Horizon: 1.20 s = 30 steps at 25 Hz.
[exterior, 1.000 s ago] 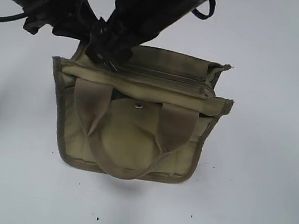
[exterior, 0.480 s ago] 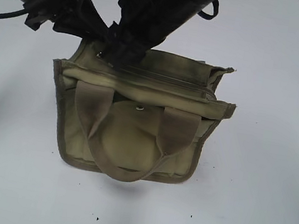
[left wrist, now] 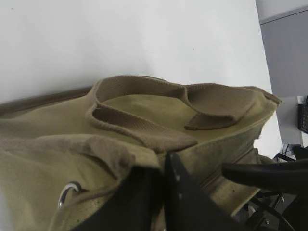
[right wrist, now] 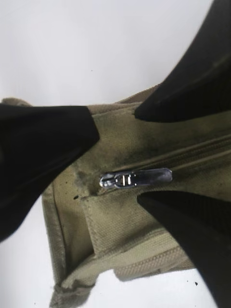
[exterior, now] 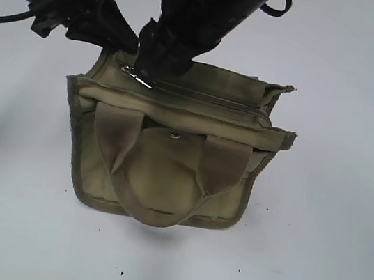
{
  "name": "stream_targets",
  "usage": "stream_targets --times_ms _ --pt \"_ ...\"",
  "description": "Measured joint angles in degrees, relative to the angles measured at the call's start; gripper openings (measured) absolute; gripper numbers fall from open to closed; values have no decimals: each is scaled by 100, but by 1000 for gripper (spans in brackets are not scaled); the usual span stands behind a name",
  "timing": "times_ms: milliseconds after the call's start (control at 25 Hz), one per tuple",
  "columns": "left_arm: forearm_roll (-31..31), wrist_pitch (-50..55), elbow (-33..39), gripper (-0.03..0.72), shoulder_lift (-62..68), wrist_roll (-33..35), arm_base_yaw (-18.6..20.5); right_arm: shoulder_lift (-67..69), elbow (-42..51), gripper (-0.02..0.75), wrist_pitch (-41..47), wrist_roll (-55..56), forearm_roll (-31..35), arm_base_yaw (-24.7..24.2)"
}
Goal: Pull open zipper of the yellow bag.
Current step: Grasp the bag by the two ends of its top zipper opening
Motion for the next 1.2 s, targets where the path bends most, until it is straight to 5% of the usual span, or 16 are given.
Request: stream_targets --times_ms 360,920,1200 --pt "-10 106 -11 31 0 0 0 -69 225 370 220 380 0 0" --pt "-12 156 -17 31 0 0 0 106 555 360 -664 213 287 0" --pt "-49 203 -17 31 4 0 0 210 550 127 -606 188 276 10"
